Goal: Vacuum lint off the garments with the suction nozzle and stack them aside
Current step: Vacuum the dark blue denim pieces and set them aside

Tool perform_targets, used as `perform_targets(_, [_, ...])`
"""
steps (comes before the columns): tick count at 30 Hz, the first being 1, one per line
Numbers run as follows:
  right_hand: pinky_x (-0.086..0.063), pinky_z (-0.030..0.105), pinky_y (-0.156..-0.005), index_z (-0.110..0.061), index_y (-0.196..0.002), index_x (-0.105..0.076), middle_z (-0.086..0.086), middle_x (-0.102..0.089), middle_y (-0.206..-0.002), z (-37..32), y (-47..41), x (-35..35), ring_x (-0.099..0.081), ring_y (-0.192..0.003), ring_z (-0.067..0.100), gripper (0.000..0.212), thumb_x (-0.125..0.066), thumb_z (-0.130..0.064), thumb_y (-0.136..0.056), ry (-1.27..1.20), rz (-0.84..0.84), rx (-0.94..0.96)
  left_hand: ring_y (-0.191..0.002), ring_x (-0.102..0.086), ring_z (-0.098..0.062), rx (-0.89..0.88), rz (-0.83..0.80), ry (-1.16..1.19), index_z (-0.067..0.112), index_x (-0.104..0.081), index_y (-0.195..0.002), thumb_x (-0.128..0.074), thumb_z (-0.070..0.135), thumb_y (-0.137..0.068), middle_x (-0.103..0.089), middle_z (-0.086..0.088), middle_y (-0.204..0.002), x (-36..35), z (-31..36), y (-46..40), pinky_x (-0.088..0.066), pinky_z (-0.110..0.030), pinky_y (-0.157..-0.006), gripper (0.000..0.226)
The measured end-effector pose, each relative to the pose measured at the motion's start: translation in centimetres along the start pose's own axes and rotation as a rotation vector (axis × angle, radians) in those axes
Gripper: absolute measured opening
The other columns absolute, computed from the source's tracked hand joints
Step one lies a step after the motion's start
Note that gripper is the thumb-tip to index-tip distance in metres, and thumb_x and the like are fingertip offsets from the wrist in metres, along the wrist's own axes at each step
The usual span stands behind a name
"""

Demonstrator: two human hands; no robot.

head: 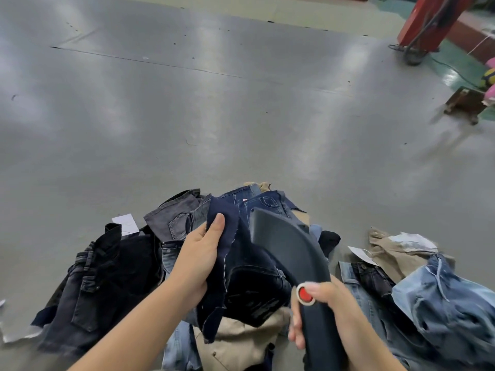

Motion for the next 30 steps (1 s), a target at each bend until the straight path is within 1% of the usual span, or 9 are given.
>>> perform_targets(2, [-0.046, 0.025, -0.040, 0.005, -0.073, -0.066, 0.023, -0.055, -0.048, 1.8, 0.5, -1.0, -0.054, -0.037, 0.026, 0.030, -0.076, -0.016, -0.054, -0.057, -0.066, -0.077, -0.070, -0.062, -0.020, -0.017, 0.020, -0.009, 0.023, -0.074, -0.078, -0.054, 0.043, -0.092, -0.069, -0.006, -0.083, 0.2, 0.2, -0.2, -0.049, -0.029, -0.067, 0.032])
perform_targets(5, [-0.045, 0.026, -0.057, -0.013, -0.105, -0.073, 0.015, -0.063, -0.062, 3.0, 1.2, -2.4, -0.058, -0.054, 0.020, 0.059, -0.070, -0.024, -0.047, 0.001, -0.189, -0.053, -0.070, -0.069, -0.014, -0.044, -0.006, -0.009, 0.023, -0.074, -0.085, -0.054, 0.042, -0.091, -0.075, -0.003, -0.087, -0.2, 0.4, -0.1, -0.053, -0.025, -0.059, 0.029])
perform_targets(6, [-0.045, 0.025, -0.058, -0.013, -0.104, -0.074, 0.013, -0.063, -0.061, 2.9, 1.2, -2.5, -0.059, -0.055, 0.018, 0.059, -0.069, -0.024, -0.046, -0.004, -0.194, -0.044, -0.069, -0.069, -0.013, -0.049, -0.022, -0.012, 0.024, -0.074, -0.085, -0.054, 0.042, -0.090, -0.075, -0.003, -0.086, -0.4, 0.4, 0.0, -0.053, -0.024, -0.058, 0.028])
perform_targets(9, [-0.047, 0.023, -0.044, 0.000, -0.077, -0.073, 0.016, -0.059, -0.052, 2.4, 0.4, -1.8, -0.059, -0.041, 0.022, 0.042, -0.071, -0.020, -0.040, -0.085, -0.121, -0.067, -0.051, -0.064, -0.009, -0.043, -0.054, 0.004, 0.024, -0.075, -0.072, -0.054, 0.040, -0.087, -0.072, 0.000, -0.068, -1.0, 0.4, 0.4, -0.049, -0.018, -0.047, 0.031])
perform_targets(12, [-0.047, 0.030, -0.043, 0.003, -0.063, -0.059, 0.023, -0.052, -0.051, 1.5, 0.2, -1.9, -0.053, -0.037, 0.027, 0.032, -0.072, -0.026, -0.053, -0.118, -0.124, -0.070, -0.057, -0.067, -0.010, -0.021, -0.056, -0.001, 0.029, -0.076, -0.066, -0.054, 0.037, -0.090, -0.073, 0.000, -0.069, -1.3, 0.1, 0.5, -0.052, -0.020, -0.049, 0.034])
perform_targets(18, [-0.047, 0.030, -0.046, 0.006, -0.067, -0.049, 0.019, -0.052, -0.048, 0.9, -0.1, -0.7, -0.053, -0.045, 0.031, 0.045, -0.066, -0.035, -0.060, -0.052, -0.012, -0.003, -0.065, -0.071, -0.015, 0.024, -0.089, 0.045, 0.017, -0.073, -0.086, -0.054, 0.032, -0.093, -0.075, -0.006, -0.080, -1.6, -0.4, 0.4, -0.054, -0.023, -0.052, 0.025])
perform_targets(23, [-0.046, 0.034, -0.051, 0.001, -0.055, -0.052, 0.022, -0.047, -0.054, -0.6, 0.1, 1.9, -0.049, -0.043, 0.028, 0.031, -0.062, -0.028, -0.061, -0.101, 0.162, 0.066, -0.082, -0.073, -0.022, 0.069, -0.091, 0.111, 0.016, -0.071, -0.101, -0.053, 0.037, -0.093, -0.075, -0.010, -0.094, -1.1, -0.4, 0.2, -0.060, -0.029, -0.064, 0.028])
perform_targets(28, [-0.045, 0.027, -0.039, 0.011, -0.057, -0.052, 0.022, -0.050, -0.045, -0.1, 1.0, 0.7, -0.052, -0.037, 0.028, 0.043, -0.068, -0.024, -0.041, -0.045, 0.036, -0.014, -0.076, -0.073, -0.019, 0.064, -0.045, 0.145, 0.017, -0.073, -0.094, -0.052, 0.034, -0.095, -0.076, -0.008, -0.091, -1.0, -0.4, 0.0, -0.056, -0.027, -0.056, 0.027])
perform_targets(30, [-0.047, 0.023, -0.044, 0.003, -0.079, -0.070, 0.020, -0.060, -0.053, 1.2, 1.6, -0.9, -0.059, -0.044, 0.024, 0.047, -0.070, -0.020, -0.038, -0.014, -0.068, -0.044, -0.065, -0.072, -0.016, 0.057, -0.006, 0.146, 0.018, -0.073, -0.089, -0.054, 0.036, -0.095, -0.076, -0.006, -0.084, -0.7, -0.3, -0.2, -0.053, -0.024, -0.049, 0.027])
Point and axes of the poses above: each hand's wrist, its own y-axis away from the middle knuckle, its own x-axis out of the back of the hand, z = x × y, the point moved 8 cm from there along -y, towards the middle knuckle
